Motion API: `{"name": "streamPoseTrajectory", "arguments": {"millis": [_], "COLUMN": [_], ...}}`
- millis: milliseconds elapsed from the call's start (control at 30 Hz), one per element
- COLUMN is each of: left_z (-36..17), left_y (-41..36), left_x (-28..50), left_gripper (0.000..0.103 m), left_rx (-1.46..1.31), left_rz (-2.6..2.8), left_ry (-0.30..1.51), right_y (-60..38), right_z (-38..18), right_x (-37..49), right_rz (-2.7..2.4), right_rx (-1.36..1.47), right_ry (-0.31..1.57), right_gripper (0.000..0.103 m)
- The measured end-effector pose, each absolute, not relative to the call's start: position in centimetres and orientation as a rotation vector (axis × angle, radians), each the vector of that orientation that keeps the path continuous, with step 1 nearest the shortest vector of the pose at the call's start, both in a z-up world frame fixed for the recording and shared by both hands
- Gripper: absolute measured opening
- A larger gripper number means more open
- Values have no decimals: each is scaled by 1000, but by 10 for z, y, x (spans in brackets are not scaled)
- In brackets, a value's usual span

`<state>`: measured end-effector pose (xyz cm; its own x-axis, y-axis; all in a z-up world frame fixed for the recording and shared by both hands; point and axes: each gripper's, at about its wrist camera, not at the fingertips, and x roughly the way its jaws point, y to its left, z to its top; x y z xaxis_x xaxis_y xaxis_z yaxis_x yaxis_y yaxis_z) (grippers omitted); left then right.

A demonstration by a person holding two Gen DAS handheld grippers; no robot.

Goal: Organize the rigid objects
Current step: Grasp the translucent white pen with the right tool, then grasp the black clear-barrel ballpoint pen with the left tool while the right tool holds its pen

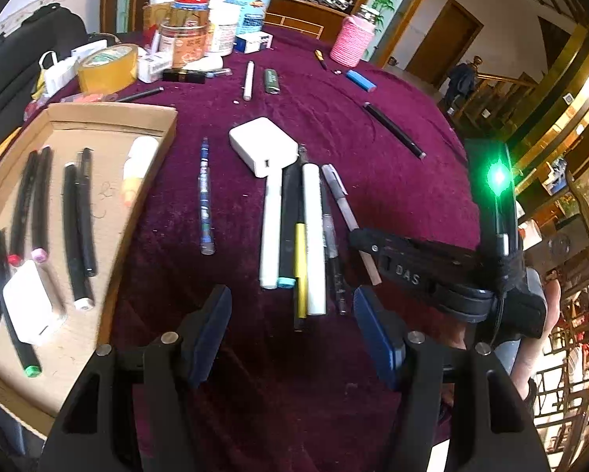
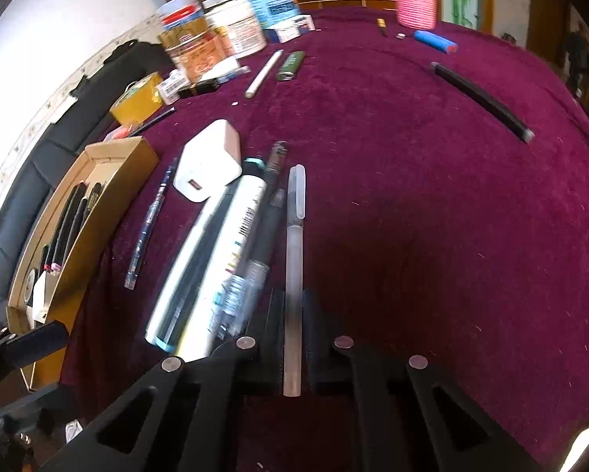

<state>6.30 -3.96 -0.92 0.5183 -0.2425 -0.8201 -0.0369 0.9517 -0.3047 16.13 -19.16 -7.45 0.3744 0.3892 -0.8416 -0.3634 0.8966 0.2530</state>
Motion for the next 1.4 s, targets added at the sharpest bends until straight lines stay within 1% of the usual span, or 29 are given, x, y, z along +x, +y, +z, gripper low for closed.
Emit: {"name": "streamPoseTrajectory", "arguments": {"millis": [200, 267, 333, 400, 467, 567, 700, 867, 900, 967, 1000, 1300, 1333, 1367, 1400], "left_z": [-21, -29, -32, -37, -43, -50, -58, -60, -60, -61, -62, -61, -60, -60, -59], "left_y": [-66, -79, -93, -101, -105, -110, -118, -125, -126, -127, -127, -138, -140, -140, -139], "left_x": [79, 88, 93, 100, 108, 118, 128, 135, 137, 141, 141, 113, 113, 115, 117], "left_gripper": [64, 61, 61, 56, 48, 44, 42, 41, 39, 18, 17, 15, 16, 23, 26], "left_rx": [-274, -272, -216, -198, -208, -195, -160, -131, -127, -93, -83, -37, -30, -33, -42], "left_rz": [-194, -224, -231, -232, -246, -229, -202, -178, -173, -131, -123, -227, -229, -231, -227], "left_ry": [1071, 1114, 1105, 1120, 1147, 1169, 1204, 1197, 1194, 1187, 1184, 1186, 1180, 1179, 1179], "right_y": [-234, -247, -251, -252, -252, -254, -257, -260, -260, -261, -261, -266, -267, -267, -268], "right_z": [-75, -77, -79, -80, -80, -80, -80, -79, -79, -79, -79, -80, -81, -81, -81], "right_x": [156, 158, 158, 158, 158, 160, 160, 158, 158, 158, 158, 160, 160, 161, 161], "right_rz": [406, 453, 477, 481, 479, 486, 486, 434, 435, 437, 437, 440, 440, 442, 444], "right_rx": [57, 121, 146, 164, 173, 200, 228, 213, 218, 222, 223, 259, 263, 270, 277], "right_ry": [1066, 1061, 1045, 1038, 1033, 1036, 1037, 1016, 1017, 1017, 1017, 1022, 1024, 1027, 1028], "right_gripper": [7, 7, 7, 7, 7, 7, 7, 7, 7, 8, 8, 7, 7, 7, 7]}}
